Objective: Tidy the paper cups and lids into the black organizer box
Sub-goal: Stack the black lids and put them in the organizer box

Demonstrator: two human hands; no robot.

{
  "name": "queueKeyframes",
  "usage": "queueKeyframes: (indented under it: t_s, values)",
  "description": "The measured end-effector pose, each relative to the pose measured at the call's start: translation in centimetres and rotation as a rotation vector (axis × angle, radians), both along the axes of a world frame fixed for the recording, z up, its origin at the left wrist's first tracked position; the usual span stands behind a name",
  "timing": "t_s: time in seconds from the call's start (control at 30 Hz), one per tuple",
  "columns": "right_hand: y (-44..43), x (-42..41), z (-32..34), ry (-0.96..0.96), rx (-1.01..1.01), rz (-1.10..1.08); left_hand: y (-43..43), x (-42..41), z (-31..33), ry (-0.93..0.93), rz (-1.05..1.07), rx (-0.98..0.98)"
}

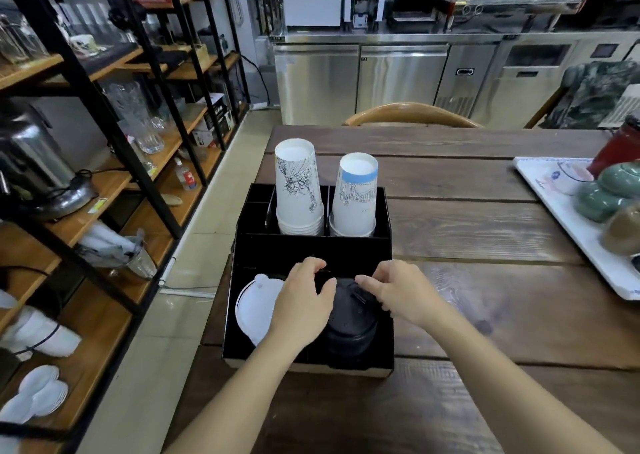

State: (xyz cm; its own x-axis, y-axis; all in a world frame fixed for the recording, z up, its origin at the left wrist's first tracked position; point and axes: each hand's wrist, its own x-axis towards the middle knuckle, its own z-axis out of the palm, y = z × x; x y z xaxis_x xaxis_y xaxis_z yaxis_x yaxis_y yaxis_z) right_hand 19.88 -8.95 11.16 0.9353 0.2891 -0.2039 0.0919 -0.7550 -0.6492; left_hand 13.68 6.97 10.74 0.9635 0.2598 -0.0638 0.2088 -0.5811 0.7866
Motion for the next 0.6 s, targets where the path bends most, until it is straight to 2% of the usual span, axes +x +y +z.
queueKeyframes:
  t_s: [0.13,0.2,0.33,0.47,0.6]
  values:
    - [-0.3,-1.2,-0.4,-0.081,-0.104,-0.051,-0.4,-0.2,-0.3,0.126,-0.041,0.017]
    - [-0.4,-1.7,-0.5,-0.042,-0.108,-0.032,-0.6,-0.3,-0.4,0.166,-0.045,-0.028]
    - [-0.2,-2.7,-1.1,0.095,-0.017,-0.002,-0.8,-0.4,-0.4,0.215,-0.040,-0.075]
    - [0.4,-3.4,-1.7,0.154,0.053,-0.013,-1.0,-0.5,-0.3,0.235,0.002,-0.048]
    - [0.6,-3.4,-1.9,0.203,0.114,-0.033,-1.0,-0.6,-0.3,0.250,0.062,-0.126]
